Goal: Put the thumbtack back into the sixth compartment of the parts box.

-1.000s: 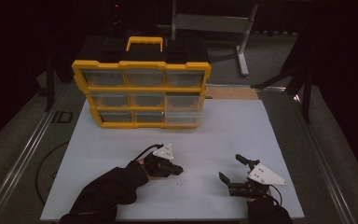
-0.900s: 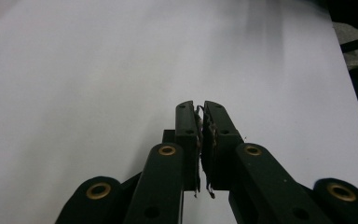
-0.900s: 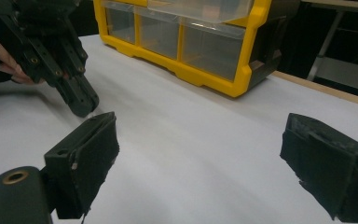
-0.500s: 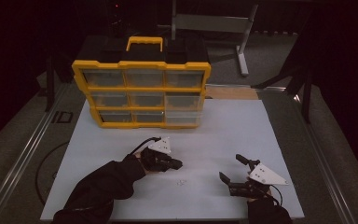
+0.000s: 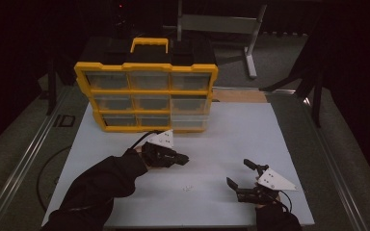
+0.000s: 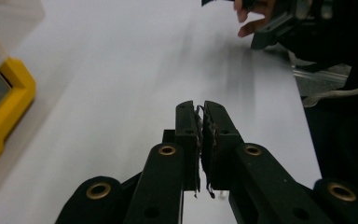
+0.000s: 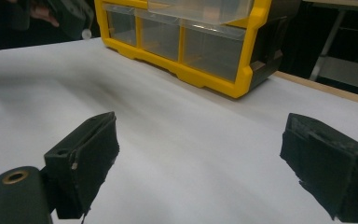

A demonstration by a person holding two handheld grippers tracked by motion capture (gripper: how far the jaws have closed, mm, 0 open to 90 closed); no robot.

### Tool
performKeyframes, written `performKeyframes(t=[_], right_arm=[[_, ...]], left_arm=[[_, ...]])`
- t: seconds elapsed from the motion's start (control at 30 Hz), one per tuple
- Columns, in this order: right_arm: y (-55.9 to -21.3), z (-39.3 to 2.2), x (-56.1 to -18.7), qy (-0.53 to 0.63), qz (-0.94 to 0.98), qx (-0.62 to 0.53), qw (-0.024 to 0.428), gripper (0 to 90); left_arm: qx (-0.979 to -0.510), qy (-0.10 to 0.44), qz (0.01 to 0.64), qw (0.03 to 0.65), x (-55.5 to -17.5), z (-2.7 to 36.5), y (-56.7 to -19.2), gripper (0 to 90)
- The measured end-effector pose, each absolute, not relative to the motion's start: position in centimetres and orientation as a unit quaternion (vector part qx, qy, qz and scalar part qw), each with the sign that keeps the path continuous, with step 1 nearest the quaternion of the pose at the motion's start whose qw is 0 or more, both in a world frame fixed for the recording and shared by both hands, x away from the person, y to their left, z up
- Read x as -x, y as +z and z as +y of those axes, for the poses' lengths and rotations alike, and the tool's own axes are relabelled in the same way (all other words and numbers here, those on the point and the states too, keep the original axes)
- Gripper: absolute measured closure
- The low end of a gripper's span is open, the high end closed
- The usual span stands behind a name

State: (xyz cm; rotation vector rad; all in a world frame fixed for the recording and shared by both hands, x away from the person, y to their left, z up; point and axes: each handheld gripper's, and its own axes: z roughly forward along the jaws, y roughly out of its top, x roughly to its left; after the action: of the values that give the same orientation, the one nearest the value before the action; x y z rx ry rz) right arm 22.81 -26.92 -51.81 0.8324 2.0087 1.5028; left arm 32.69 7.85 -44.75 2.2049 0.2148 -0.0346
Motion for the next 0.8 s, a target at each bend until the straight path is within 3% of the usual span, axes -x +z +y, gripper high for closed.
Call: performKeyframes(t=[0.8], right_arm=[[-51.7, -27.0, -22.8, 0.553, 0.734, -0.306, 0.249, 10.9]], left_arm=[[-0.871, 0.002, 0.060, 0.487, -34.3, 7.7, -38.0, 85.8]])
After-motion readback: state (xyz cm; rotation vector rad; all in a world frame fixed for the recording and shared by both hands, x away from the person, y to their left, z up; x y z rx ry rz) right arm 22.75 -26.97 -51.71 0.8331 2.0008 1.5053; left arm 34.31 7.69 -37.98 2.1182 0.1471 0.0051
